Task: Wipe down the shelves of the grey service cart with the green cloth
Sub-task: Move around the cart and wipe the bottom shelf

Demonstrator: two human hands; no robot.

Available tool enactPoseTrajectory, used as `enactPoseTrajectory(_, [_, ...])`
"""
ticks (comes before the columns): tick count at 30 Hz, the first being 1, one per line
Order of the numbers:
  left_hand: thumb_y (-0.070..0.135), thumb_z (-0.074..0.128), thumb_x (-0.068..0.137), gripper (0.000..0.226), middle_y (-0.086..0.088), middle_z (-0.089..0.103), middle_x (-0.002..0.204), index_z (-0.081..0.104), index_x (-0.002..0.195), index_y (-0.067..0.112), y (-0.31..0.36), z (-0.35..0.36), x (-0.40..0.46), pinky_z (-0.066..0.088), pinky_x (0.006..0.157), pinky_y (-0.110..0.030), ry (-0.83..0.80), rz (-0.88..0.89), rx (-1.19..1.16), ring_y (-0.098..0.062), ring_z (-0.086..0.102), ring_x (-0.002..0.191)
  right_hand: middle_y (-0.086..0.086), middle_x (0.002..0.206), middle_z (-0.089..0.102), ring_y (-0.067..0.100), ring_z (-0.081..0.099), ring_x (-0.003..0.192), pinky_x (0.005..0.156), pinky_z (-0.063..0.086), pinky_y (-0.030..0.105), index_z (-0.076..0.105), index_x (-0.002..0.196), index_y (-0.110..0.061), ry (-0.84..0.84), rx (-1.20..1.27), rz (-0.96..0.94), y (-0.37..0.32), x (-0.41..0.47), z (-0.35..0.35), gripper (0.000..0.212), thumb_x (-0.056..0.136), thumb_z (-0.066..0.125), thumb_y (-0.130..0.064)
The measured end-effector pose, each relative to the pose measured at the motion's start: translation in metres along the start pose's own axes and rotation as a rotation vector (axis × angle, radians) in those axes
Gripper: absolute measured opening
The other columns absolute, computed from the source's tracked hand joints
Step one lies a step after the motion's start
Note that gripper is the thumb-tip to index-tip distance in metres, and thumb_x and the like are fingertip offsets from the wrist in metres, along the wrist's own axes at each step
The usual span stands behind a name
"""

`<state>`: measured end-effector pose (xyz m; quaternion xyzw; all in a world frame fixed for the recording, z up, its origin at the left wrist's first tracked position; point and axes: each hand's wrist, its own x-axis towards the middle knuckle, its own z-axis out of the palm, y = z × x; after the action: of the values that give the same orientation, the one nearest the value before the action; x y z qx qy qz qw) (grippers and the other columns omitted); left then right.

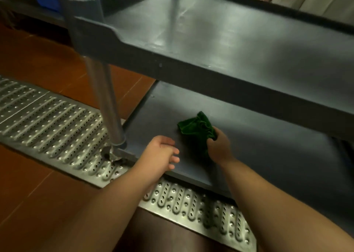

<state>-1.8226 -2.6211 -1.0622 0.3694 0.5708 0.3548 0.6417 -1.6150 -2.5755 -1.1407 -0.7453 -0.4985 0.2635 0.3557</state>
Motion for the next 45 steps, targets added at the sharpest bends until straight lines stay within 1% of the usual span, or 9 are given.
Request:
enactPoseTrajectory(4, [-0.005, 0.038, 0.094, 0.026, -0.007, 0.061, 0.081, 0.052, 0.112, 0.007, -0.003, 0.053, -0.007, 0.043, 0.046, -0.021, -0.062, 0.016, 0.022, -0.015, 0.057, 0.058, 0.004, 0.093, 0.064, 0.024, 0.06, 0.086, 0.079, 0.042, 0.03, 0.062, 0.112, -0.023, 0.141, -0.055, 0.115, 0.064, -0.017, -0.097, 0.046, 0.081, 0.046, 0.008])
enactPoseTrajectory(9, [-0.005, 0.038, 0.094, 0.024, -0.007, 0.062, 0.081, 0.051, 0.108, 0.008, -0.016, 0.111, -0.018, 0.044, 0.047, -0.022, -0.151, 0.029, 0.069, -0.014, 0.058, 0.058, 0.018, 0.105, 0.063, 0.038, 0.06, 0.096, 0.089, 0.05, 0.051, 0.058, 0.117, -0.011, 0.369, -0.087, 0.418, 0.152, -0.041, -0.208, 0.034, 0.091, 0.043, 0.004])
enactPoseTrajectory(12, [-0.006, 0.038, 0.093, 0.024, -0.007, 0.063, 0.083, 0.053, 0.101, 0.012, -0.027, 0.129, -0.022, 0.046, 0.054, -0.026, -0.157, 0.013, 0.07, -0.015, 0.06, 0.06, 0.022, 0.122, 0.061, 0.042, 0.058, 0.109, 0.097, 0.047, 0.05, 0.054, 0.129, -0.01, 0.52, -0.136, 0.578, 0.191, -0.057, -0.257, 0.037, 0.093, 0.044, -0.004])
enactPoseTrajectory(16, [-0.005, 0.04, 0.093, 0.024, -0.008, 0.064, 0.085, 0.054, 0.101, 0.013, -0.03, 0.134, -0.025, 0.048, 0.057, -0.029, -0.142, 0.004, 0.034, -0.017, 0.062, 0.064, 0.022, 0.134, 0.055, 0.044, 0.053, 0.12, 0.103, 0.044, 0.048, 0.049, 0.137, -0.006, 0.583, -0.144, 0.686, 0.209, -0.066, -0.278, 0.041, 0.097, 0.04, -0.01])
enactPoseTrajectory(23, [-0.002, 0.04, 0.094, 0.024, -0.007, 0.064, 0.088, 0.056, 0.1, 0.015, -0.014, 0.093, -0.005, 0.049, 0.06, -0.029, -0.07, 0.043, 0.063, -0.02, 0.065, 0.072, 0.014, 0.147, 0.047, 0.04, 0.049, 0.129, 0.106, 0.043, 0.056, 0.038, 0.149, -0.019, 0.569, 0.03, 0.641, 0.193, -0.036, -0.238, 0.065, 0.085, 0.042, -0.033])
enactPoseTrajectory(28, [0.0, 0.043, 0.094, 0.022, -0.007, 0.065, 0.089, 0.056, 0.099, 0.016, -0.012, 0.058, 0.02, 0.049, 0.057, -0.028, 0.001, 0.031, 0.017, -0.018, 0.065, 0.071, 0.013, 0.129, 0.059, 0.034, 0.058, 0.112, 0.095, 0.047, 0.041, 0.047, 0.143, -0.011, 0.545, 0.081, 0.537, 0.143, 0.0, -0.199, 0.048, 0.096, 0.049, -0.015])
enactPoseTrajectory(34, [0.0, 0.041, 0.094, 0.023, -0.007, 0.067, 0.093, 0.056, 0.105, 0.015, -0.032, 0.024, 0.042, 0.052, 0.06, -0.03, 0.075, 0.011, -0.091, -0.019, 0.067, 0.076, 0.017, 0.137, 0.054, 0.037, 0.054, 0.12, 0.09, 0.042, 0.037, 0.04, 0.149, -0.018, 0.346, -0.037, 0.428, 0.087, 0.08, -0.14, 0.051, 0.099, 0.049, -0.018])
enactPoseTrajectory(38, [-0.003, 0.042, 0.092, 0.025, -0.007, 0.067, 0.087, 0.056, 0.106, 0.012, -0.042, -0.001, 0.046, 0.051, 0.059, -0.029, 0.118, 0.031, -0.203, -0.016, 0.065, 0.066, 0.016, 0.137, 0.057, 0.037, 0.055, 0.122, 0.105, 0.044, 0.043, 0.045, 0.148, -0.021, 0.311, -0.069, 0.3, 0.054, 0.111, -0.084, 0.054, 0.095, 0.052, -0.018])
enactPoseTrajectory(45, [-0.008, 0.037, 0.089, 0.027, -0.008, 0.062, 0.081, 0.054, 0.101, 0.009, -0.045, -0.046, 0.047, 0.047, 0.054, -0.03, 0.189, 0.033, -0.32, -0.016, 0.059, 0.058, 0.013, 0.121, 0.064, 0.033, 0.063, 0.105, 0.098, 0.051, 0.045, 0.055, 0.138, -0.02, 0.18, -0.044, 0.129, -0.02, 0.151, 0.014, 0.046, 0.092, 0.054, -0.018])
